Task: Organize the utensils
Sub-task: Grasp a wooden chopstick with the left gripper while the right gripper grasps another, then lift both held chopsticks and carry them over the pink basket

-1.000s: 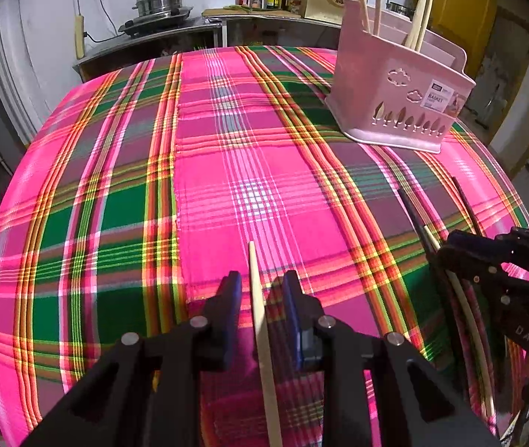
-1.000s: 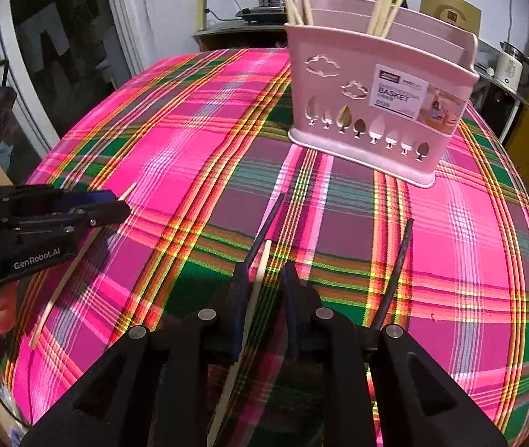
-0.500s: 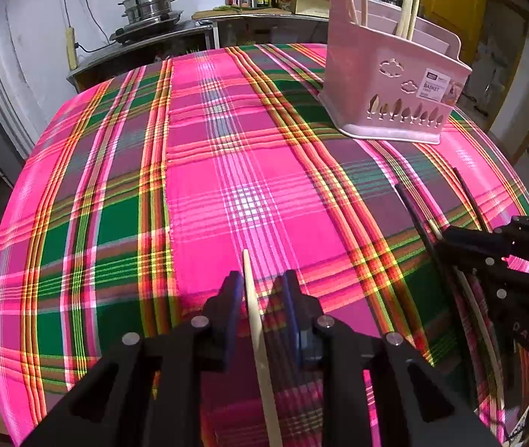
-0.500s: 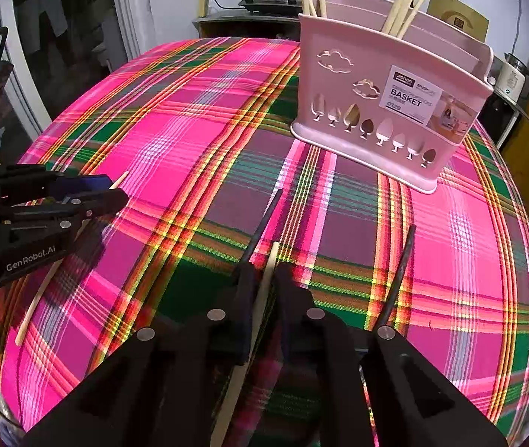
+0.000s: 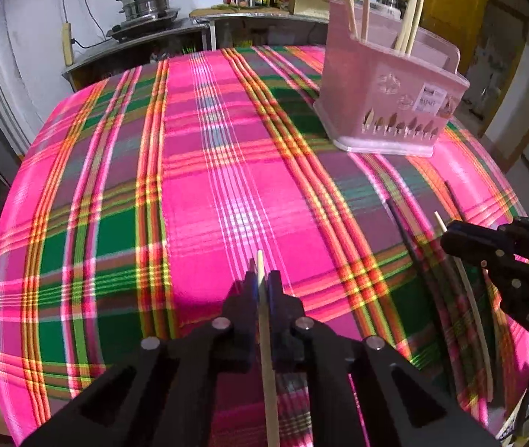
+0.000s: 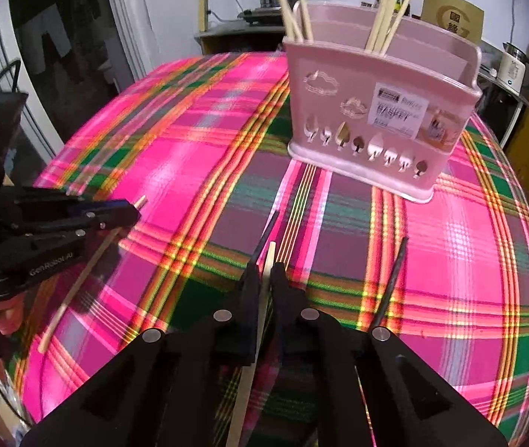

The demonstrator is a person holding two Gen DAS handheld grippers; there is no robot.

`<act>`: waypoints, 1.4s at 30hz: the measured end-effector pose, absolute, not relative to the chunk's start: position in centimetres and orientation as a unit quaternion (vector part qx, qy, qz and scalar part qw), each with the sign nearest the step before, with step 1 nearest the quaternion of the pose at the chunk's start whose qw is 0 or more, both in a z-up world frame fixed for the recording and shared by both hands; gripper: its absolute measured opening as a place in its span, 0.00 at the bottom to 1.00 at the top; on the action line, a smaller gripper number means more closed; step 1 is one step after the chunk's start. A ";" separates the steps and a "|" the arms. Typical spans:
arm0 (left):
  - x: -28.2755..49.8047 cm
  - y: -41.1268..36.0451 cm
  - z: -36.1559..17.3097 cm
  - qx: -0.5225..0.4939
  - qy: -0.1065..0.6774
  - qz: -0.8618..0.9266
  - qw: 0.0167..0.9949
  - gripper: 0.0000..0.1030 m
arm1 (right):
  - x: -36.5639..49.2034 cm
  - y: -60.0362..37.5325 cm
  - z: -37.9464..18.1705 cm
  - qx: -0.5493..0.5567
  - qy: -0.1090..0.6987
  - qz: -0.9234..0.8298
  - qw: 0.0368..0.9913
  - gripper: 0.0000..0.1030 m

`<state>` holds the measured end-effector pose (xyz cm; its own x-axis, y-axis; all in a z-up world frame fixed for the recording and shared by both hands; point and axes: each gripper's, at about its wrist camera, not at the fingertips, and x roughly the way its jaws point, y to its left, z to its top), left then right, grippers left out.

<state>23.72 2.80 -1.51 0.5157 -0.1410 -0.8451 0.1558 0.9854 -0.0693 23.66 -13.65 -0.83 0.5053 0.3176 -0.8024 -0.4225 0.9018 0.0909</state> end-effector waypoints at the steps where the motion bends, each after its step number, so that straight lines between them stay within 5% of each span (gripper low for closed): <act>1: 23.6 2.9 -1.0 0.005 0.480 -0.086 0.873 0.05 | 23.6 -13.9 -0.2 -0.052 0.443 0.215 0.869 0.06; 19: 20.5 2.8 9.9 -0.015 0.376 -0.104 0.921 0.05 | 21.3 -17.0 9.1 -0.006 0.342 0.211 0.915 0.05; 42: 18.1 1.1 12.4 -0.005 0.361 -0.126 0.924 0.05 | 18.7 -18.4 11.2 -0.002 0.316 0.217 0.924 0.05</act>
